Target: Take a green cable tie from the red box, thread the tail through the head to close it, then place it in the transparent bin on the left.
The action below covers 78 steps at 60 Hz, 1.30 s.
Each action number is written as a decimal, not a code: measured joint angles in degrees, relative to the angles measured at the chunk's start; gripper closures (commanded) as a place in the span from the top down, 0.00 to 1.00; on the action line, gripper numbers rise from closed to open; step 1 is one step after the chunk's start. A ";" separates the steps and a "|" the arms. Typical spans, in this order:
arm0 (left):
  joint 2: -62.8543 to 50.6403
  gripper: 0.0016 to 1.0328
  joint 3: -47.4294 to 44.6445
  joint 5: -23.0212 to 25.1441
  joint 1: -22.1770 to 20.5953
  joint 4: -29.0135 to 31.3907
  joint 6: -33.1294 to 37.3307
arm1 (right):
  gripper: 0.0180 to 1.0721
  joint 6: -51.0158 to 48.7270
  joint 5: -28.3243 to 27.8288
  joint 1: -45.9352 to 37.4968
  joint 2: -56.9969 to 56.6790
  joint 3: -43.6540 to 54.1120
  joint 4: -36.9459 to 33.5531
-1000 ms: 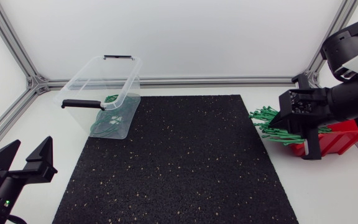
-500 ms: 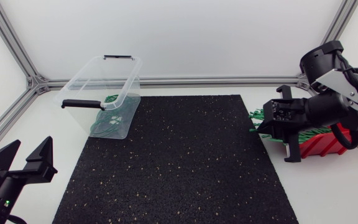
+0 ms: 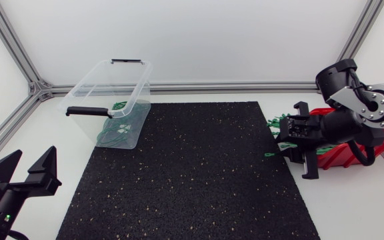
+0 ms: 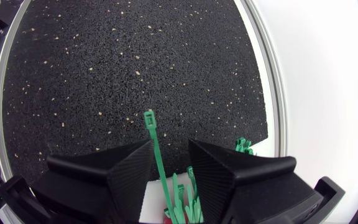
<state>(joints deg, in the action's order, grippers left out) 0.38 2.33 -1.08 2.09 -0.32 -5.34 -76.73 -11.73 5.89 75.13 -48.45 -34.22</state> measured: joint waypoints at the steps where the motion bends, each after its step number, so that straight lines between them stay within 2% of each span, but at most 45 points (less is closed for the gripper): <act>1: 0.00 0.96 0.00 0.00 0.00 0.00 0.00 | 0.47 -0.02 0.02 0.00 0.00 0.04 0.00; 31: 0.00 0.96 0.00 0.02 0.00 0.00 0.00 | 0.47 -2.43 1.70 -2.25 -1.90 2.93 1.40; 51: 0.00 0.96 0.00 0.00 0.00 0.00 0.00 | 0.47 -6.01 1.86 -4.20 -7.10 4.63 -2.84; 68: 0.02 0.96 0.00 0.00 0.00 0.00 0.00 | 0.47 -8.17 6.03 -3.13 -7.96 9.77 -3.26; 78: 0.00 0.96 0.02 0.00 0.00 0.00 0.00 | 0.47 -9.25 9.01 -1.46 -7.78 13.07 0.02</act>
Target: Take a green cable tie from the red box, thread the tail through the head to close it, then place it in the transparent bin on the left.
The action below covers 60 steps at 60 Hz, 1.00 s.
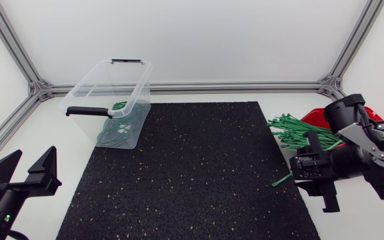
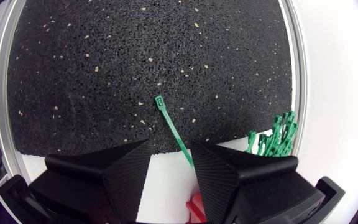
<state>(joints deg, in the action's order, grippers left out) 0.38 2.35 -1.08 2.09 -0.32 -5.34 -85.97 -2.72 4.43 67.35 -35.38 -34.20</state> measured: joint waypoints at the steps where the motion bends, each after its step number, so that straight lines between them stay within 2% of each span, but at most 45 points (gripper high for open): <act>1: 0.00 0.96 -0.02 0.02 0.00 0.00 0.00 | 0.47 -0.04 0.35 0.13 0.11 0.13 0.17; 25: 0.00 0.96 -0.02 0.02 0.00 0.00 0.00 | 0.47 -2.21 7.45 4.85 6.82 1.01 7.69; 39: 0.00 0.96 -0.02 0.02 0.00 0.00 0.00 | 0.46 -4.02 8.31 4.37 8.70 1.01 9.16; 43: 0.00 0.96 0.00 0.00 0.00 0.00 0.00 | 0.42 -4.48 8.79 3.93 9.57 1.01 10.34; 60: 0.00 0.96 -0.02 0.02 0.00 0.00 0.00 | 0.42 -4.98 9.05 2.95 12.17 1.01 10.88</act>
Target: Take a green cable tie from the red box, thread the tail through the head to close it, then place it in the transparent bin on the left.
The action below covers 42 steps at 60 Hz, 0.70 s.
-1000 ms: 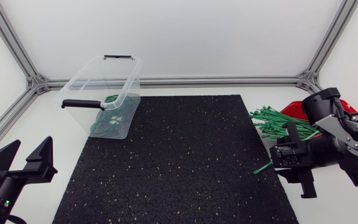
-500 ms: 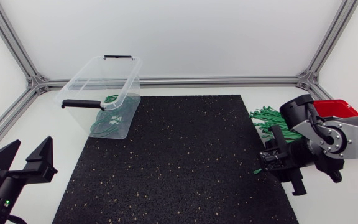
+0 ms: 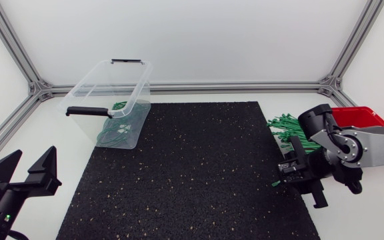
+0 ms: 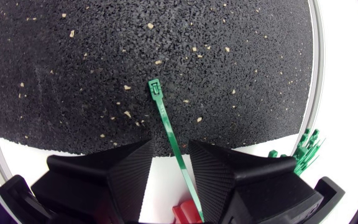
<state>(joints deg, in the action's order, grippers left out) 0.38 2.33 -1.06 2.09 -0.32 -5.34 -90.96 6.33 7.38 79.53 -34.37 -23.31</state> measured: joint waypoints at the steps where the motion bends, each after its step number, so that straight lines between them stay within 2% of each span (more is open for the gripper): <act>1: 0.00 0.96 0.00 0.00 0.00 0.00 0.00 | 0.42 0.00 0.00 0.00 0.00 0.00 -0.02; 12: 0.02 0.96 0.00 -0.02 0.00 0.00 0.00 | 0.42 0.00 0.37 0.02 -0.02 -0.02 -1.03; 16: 0.02 0.96 0.02 0.00 0.00 0.00 0.00 | 0.32 0.00 0.57 0.07 -0.02 -0.28 -1.60; 34: 0.00 0.96 0.00 0.00 0.00 0.00 0.00 | 0.07 0.04 1.88 1.20 0.90 -1.53 -2.23; 42: 0.00 0.96 0.02 0.00 0.00 -0.04 0.00 | 0.06 0.07 2.54 1.40 1.57 -1.57 -2.69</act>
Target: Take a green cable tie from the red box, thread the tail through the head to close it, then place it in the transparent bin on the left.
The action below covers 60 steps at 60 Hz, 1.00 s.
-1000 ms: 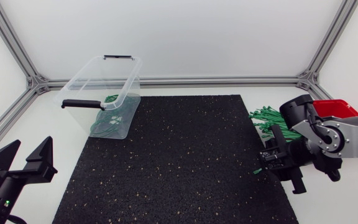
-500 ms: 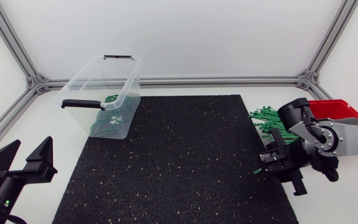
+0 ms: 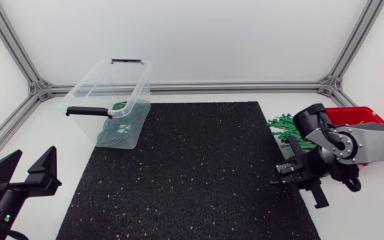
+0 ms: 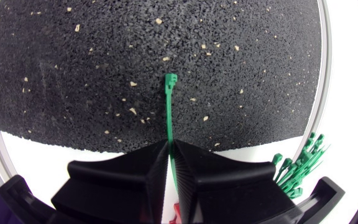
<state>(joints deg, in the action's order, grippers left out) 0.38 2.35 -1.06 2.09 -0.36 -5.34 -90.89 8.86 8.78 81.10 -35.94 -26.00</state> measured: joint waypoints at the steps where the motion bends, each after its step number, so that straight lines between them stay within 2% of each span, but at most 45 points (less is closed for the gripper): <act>1: 0.00 0.96 -0.02 0.00 0.00 0.04 0.00 | 0.06 0.02 0.15 0.11 0.00 0.00 -0.17; 28: 0.02 0.96 -0.02 0.00 0.00 0.04 0.00 | 0.06 2.82 -0.37 2.47 -2.78 -0.35 -5.14; 48: 0.00 0.96 -0.02 0.17 -0.39 0.04 0.00 | 0.06 8.70 -9.90 3.93 -11.32 -9.81 -20.87; 60: 0.02 0.96 0.00 0.17 -1.66 0.04 0.00 | 0.06 12.07 -18.67 3.43 -12.13 -17.29 -29.92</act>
<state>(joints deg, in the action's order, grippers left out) 0.40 2.35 -0.89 0.43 -0.32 -5.34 -78.83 -9.80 12.21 68.97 -53.23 -55.92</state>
